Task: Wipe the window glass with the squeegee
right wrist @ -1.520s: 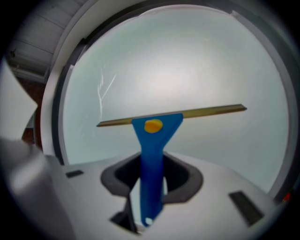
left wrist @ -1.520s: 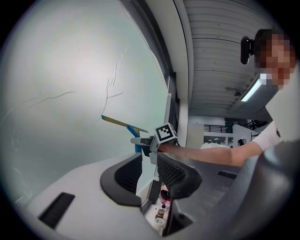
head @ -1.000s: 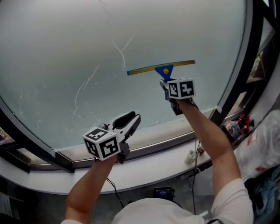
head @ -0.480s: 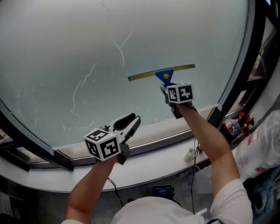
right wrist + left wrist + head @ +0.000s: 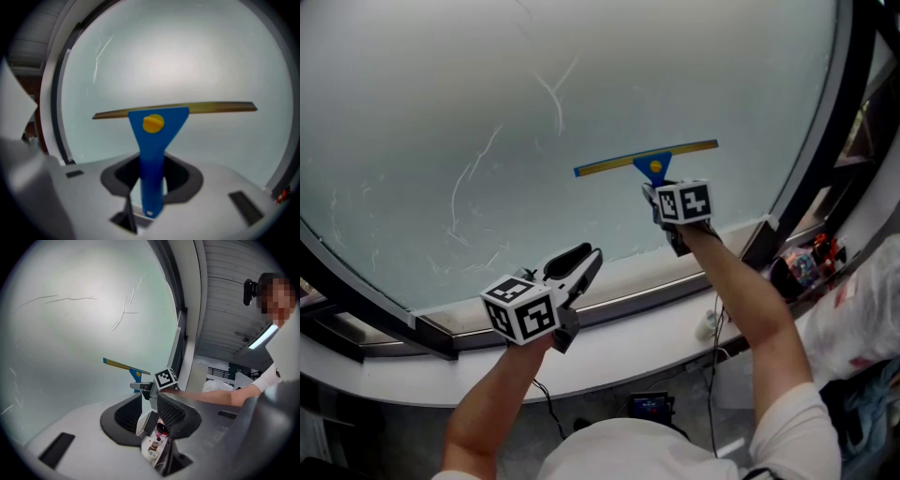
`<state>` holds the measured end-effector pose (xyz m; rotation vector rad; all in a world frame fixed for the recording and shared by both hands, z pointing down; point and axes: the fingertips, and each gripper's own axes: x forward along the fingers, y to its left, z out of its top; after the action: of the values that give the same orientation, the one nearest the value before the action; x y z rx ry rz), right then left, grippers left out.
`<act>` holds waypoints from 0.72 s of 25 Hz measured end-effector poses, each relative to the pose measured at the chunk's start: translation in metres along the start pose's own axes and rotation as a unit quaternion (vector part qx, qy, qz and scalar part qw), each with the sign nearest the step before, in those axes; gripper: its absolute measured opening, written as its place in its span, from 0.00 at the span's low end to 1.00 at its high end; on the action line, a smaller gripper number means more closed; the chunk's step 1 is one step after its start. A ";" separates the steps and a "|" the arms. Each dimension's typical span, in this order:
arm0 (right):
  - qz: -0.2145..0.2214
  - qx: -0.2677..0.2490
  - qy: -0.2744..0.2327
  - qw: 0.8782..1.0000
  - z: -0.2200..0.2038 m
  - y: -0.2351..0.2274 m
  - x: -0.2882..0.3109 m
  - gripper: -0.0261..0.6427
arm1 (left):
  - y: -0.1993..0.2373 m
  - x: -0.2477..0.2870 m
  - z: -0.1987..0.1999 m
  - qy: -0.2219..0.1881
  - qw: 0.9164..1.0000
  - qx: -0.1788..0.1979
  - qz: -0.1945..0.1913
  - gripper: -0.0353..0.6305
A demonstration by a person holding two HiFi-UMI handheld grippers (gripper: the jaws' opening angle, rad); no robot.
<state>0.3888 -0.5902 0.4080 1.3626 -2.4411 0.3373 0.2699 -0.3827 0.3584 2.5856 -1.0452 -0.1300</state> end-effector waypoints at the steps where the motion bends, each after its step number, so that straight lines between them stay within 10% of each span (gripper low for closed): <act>1: 0.001 0.000 0.001 1.000 -0.002 0.000 0.001 0.25 | 0.001 0.000 -0.002 0.001 1.000 -0.001 0.001 0.24; 18: 0.009 -0.001 0.037 0.999 -0.047 0.000 0.023 0.25 | 0.012 0.009 -0.027 0.016 1.000 -0.024 0.011 0.24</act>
<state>0.3851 -0.5915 0.4608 1.3052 -2.3941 0.3823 0.2742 -0.3891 0.3886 2.5230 -1.0472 -0.1075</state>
